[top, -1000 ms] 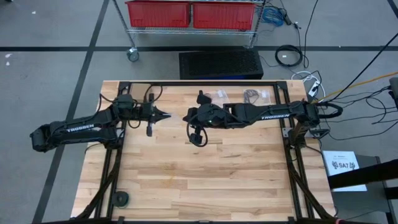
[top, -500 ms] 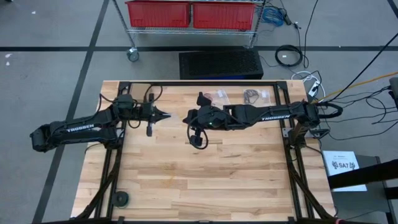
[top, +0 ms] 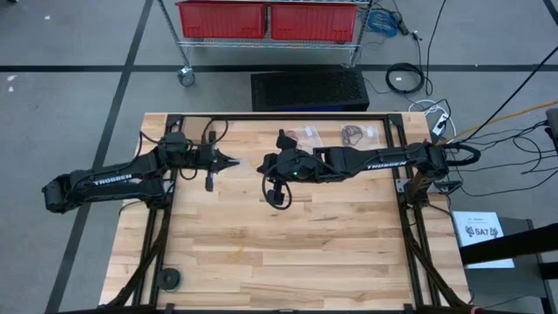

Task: Sort rubber bands
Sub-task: Put the top yellow rubber band into the top left transparent zip lock bag

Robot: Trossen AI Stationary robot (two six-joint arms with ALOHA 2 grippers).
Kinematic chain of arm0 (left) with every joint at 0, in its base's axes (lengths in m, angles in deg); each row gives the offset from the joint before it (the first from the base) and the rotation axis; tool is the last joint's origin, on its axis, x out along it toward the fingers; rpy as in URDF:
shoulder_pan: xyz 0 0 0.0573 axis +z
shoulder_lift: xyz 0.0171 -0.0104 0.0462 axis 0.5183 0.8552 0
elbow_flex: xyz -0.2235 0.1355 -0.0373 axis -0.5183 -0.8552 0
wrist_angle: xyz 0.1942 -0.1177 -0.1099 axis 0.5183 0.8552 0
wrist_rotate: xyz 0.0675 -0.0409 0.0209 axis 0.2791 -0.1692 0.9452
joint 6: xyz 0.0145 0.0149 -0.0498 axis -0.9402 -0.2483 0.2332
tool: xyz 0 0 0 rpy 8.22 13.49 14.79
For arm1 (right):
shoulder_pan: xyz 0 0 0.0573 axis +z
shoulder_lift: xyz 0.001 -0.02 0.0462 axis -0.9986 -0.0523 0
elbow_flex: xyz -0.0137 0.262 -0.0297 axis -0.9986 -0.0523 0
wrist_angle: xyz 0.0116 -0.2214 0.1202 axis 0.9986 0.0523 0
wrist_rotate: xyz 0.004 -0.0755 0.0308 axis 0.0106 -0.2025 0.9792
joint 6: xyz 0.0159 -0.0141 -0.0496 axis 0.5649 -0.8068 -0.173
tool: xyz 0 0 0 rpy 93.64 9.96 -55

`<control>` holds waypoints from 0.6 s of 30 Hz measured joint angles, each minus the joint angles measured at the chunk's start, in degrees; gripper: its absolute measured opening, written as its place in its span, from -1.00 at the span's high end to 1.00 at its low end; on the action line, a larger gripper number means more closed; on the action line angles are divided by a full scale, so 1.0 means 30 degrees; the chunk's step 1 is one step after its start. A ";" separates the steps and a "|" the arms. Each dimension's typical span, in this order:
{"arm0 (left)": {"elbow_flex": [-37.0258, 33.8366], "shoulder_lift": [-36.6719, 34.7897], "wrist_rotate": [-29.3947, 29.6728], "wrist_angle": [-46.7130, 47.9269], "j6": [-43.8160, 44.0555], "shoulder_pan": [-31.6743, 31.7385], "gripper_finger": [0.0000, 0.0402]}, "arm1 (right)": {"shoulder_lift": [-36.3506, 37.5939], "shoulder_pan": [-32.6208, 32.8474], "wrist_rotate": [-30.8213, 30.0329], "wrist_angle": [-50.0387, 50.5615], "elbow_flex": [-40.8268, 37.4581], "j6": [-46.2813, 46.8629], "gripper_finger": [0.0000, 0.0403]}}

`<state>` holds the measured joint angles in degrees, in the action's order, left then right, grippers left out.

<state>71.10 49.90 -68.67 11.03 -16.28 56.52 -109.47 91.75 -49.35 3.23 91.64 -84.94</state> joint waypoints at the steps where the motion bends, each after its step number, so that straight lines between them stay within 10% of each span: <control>1: 0.0000 0.0000 0.0000 0.0000 0.0000 0.0000 1.00 | 0.0000 0.0022 -0.0001 0.0032 0.0000 0.0005 1.00; 18: 0.0000 0.0066 -0.0838 -0.0386 -0.0151 -0.1112 1.00 | -0.0057 -0.1087 0.1502 0.0764 0.0007 0.0266 1.00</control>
<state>71.10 50.10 -71.18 9.87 -16.73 53.18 -109.64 88.49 -44.85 5.52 91.66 -84.15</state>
